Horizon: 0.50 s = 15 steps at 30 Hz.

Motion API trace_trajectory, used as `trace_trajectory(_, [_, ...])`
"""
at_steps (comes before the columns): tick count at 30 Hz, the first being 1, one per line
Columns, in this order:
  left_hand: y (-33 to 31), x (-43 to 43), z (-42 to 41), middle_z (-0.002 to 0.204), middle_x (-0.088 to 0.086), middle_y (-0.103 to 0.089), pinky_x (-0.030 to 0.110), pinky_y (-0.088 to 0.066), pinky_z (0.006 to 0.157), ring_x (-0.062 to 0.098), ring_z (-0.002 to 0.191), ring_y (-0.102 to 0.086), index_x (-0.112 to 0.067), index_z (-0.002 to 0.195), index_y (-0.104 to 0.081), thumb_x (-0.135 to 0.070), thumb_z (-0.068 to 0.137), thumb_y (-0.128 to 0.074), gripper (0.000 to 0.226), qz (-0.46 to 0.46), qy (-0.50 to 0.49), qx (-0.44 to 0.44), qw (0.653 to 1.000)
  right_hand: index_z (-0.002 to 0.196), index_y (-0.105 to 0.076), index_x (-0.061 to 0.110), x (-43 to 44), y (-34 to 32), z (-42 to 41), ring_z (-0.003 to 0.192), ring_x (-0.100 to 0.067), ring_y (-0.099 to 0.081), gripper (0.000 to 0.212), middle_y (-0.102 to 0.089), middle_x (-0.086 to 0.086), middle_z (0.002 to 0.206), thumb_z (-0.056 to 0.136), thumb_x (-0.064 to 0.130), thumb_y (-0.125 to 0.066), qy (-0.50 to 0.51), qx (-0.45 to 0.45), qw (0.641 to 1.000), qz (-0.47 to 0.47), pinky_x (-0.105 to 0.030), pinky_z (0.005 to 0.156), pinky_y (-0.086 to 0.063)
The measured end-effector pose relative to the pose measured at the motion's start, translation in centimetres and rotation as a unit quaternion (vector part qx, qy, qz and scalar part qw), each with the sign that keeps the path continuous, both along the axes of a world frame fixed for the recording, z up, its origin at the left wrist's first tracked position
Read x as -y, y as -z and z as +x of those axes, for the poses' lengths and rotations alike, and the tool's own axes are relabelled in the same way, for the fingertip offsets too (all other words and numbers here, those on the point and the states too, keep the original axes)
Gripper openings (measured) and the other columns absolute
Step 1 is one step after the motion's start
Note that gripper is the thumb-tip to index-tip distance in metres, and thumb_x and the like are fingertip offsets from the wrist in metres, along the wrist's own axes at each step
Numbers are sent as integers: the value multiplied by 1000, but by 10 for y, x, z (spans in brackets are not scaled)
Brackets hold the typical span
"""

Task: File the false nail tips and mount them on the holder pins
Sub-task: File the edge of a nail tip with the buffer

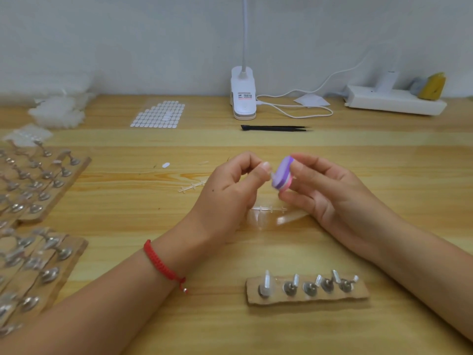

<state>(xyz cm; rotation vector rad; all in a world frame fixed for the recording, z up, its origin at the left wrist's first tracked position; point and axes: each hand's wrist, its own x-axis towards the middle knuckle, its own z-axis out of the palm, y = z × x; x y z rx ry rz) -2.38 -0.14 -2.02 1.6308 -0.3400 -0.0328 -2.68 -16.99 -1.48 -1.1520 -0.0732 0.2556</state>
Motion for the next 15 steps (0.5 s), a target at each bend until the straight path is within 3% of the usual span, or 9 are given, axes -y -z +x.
trace_trajectory(3, [0,0,1,44,-12,-33,16,-25,41,6,40,-26,-14,72,-48,-22,96,-50,25,-10,0,5,1000,81,-75,15,-2,-1,-1,70,-17,-71,16,-69,-8,86,65,13,-74,-38,11,999,-34,-24,62,-57])
trace_trajectory(6, [-1,1,-1,44,-14,-35,12,-26,43,2,40,-29,-15,72,-49,-26,93,-49,24,3,5,20,1000,87,-74,12,1,0,1,78,-18,-72,17,-70,-8,88,70,12,-71,-9,-5,1000,7,-24,66,-57])
trace_trajectory(15, [-2,1,-1,48,-14,-33,14,-26,44,4,43,-27,-12,73,-49,-17,97,-48,24,8,-11,25,1000,83,-76,14,3,-1,1,80,-19,-73,15,-72,-10,89,70,10,-72,-32,-9,999,7,-25,68,-58])
